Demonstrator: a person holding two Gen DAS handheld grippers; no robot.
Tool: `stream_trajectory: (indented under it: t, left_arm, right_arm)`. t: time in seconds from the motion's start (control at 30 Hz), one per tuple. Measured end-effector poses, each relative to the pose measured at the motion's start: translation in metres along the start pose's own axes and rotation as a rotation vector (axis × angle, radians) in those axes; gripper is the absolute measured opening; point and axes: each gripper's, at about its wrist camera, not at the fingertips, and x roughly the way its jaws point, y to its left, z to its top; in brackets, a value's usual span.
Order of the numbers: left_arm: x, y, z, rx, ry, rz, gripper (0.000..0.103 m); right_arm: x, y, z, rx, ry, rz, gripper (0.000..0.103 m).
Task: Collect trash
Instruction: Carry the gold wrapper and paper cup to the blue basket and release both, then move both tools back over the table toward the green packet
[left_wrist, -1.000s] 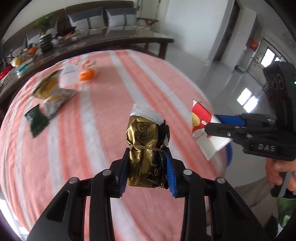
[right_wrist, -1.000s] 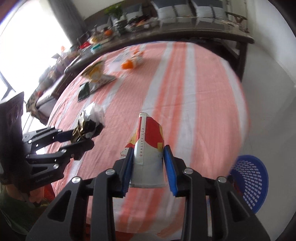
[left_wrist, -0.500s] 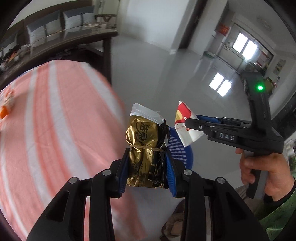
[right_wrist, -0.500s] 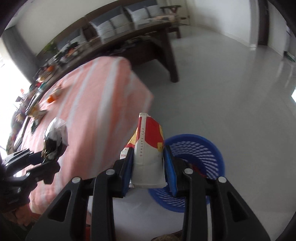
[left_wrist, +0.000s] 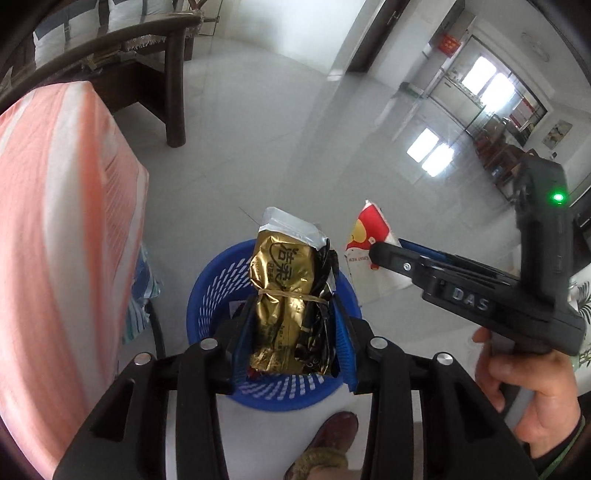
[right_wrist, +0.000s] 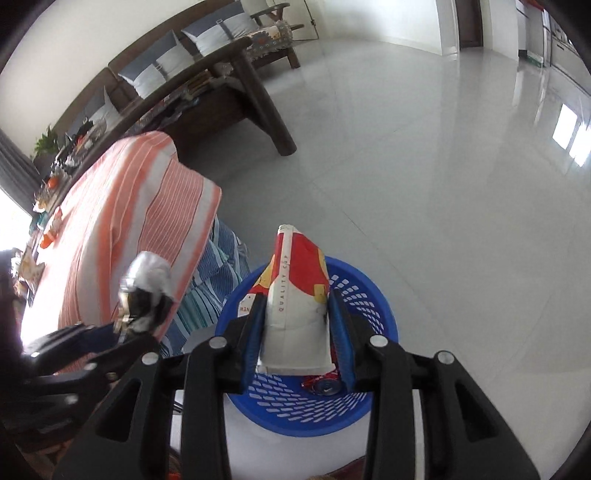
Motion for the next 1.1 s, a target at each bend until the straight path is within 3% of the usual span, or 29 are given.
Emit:
stream_trajectory:
  t: [0.07,0.1,0.27,0.4,0.57,0.67,0.83,1.1]
  left_arm:
    - [0.007,0.003,0.002,-0.009,-0.014,0.001,0.062]
    - [0.01,0.004,0.004,-0.016,-0.018,0.002,0.069]
    - [0.001,0.008,0.005,-0.039,-0.046,-0.01,0.08]
    - [-0.051,0.006,-0.013,-0.003,-0.14,0.023,0.095]
    - [-0.117,0.023,-0.055,0.068,-0.201,0.078,0.098]
    - [-0.147,0.058,-0.083,0.061,-0.195,0.183,0.098]
    - [-0.195,0.135,-0.116,-0.04,-0.214,0.322,0.098]
    - [-0.263,0.248,-0.152,-0.219,-0.24,0.573,0.098]
  right_arm:
    - [0.001,-0.01,-0.001,0.023,-0.001,0.014,0.048]
    - [0.003,-0.017,-0.002,0.041,-0.001,0.017,0.059]
    - [-0.004,-0.027,-0.001,0.079,-0.033,0.026,0.067]
    - [-0.014,-0.027,-0.001,0.093,-0.084,-0.026,0.092]
    - [-0.023,-0.004,-0.007,0.004,-0.157,-0.14,0.095]
    - [-0.03,0.026,-0.014,-0.104,-0.209,-0.169,0.095]
    - [-0.033,0.093,-0.04,-0.304,-0.273,-0.184,0.095]
    - [-0.017,0.259,-0.085,-0.543,-0.149,0.049,0.095]
